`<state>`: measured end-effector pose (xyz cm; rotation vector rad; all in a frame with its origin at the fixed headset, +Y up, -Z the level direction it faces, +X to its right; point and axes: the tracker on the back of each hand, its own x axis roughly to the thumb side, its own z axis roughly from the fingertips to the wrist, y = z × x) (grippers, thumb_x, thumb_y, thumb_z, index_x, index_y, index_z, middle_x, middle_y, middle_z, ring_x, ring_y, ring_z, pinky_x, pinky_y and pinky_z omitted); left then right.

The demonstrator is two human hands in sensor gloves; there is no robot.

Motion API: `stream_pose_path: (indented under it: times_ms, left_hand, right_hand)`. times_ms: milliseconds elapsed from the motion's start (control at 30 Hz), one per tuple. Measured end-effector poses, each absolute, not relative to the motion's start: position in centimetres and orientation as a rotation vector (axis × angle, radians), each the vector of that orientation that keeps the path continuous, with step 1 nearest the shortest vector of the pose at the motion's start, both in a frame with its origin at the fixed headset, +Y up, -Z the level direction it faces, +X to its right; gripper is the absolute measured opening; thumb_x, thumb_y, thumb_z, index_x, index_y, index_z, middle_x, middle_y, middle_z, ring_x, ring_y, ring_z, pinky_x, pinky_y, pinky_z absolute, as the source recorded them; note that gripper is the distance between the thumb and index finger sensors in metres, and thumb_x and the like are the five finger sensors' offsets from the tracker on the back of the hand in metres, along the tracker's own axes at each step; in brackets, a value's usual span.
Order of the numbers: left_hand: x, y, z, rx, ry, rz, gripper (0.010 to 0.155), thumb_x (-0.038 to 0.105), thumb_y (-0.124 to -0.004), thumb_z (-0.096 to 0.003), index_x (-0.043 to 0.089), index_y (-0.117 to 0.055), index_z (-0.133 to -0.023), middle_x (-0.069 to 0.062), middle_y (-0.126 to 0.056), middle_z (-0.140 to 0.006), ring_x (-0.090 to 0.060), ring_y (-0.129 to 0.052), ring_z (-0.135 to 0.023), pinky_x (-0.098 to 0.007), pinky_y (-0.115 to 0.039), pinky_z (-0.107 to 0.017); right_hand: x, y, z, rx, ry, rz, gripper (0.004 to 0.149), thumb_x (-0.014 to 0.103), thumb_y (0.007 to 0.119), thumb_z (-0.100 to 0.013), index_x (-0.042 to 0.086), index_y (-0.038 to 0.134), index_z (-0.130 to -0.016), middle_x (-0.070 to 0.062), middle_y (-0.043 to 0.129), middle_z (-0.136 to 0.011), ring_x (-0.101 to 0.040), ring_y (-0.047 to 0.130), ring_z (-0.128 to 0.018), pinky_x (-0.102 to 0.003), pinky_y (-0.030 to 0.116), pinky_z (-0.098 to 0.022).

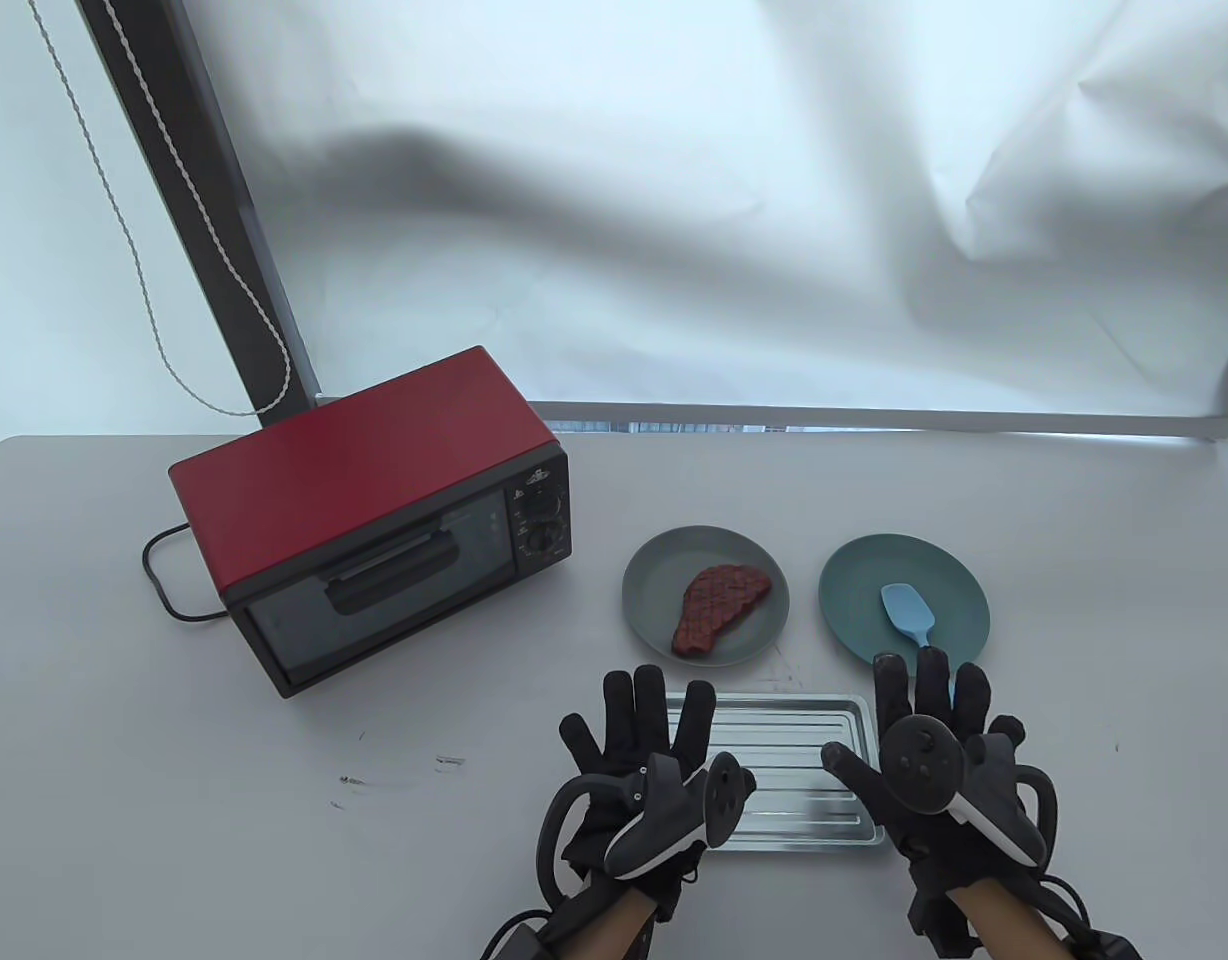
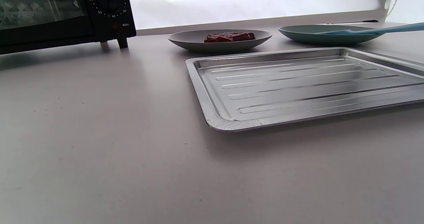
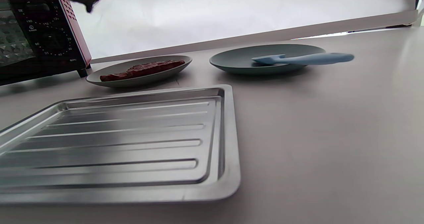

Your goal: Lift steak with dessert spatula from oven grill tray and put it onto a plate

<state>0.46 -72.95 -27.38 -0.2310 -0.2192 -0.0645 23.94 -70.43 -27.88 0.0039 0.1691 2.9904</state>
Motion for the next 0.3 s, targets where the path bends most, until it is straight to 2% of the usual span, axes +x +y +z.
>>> stream_pose_path:
  times_ms: [300]
  left_hand:
    - [0.3, -73.43, -27.51, -0.251, -0.21, -0.084, 0.084, 0.072, -0.029, -0.0559, 0.025, 0.006, -0.116, -0.025, 0.006, -0.121, -0.052, -0.001, -0.11, -0.083, -0.019, -0.067]
  right_hand:
    - [23.94, -70.52, -27.93, 0.004, 0.195, 2.984, 0.094, 0.065, 0.06, -0.064, 0.019, -0.006, -0.113, -0.034, -0.01, -0.12, -0.067, 0.001, -0.106, -0.086, 0.016, -0.065]
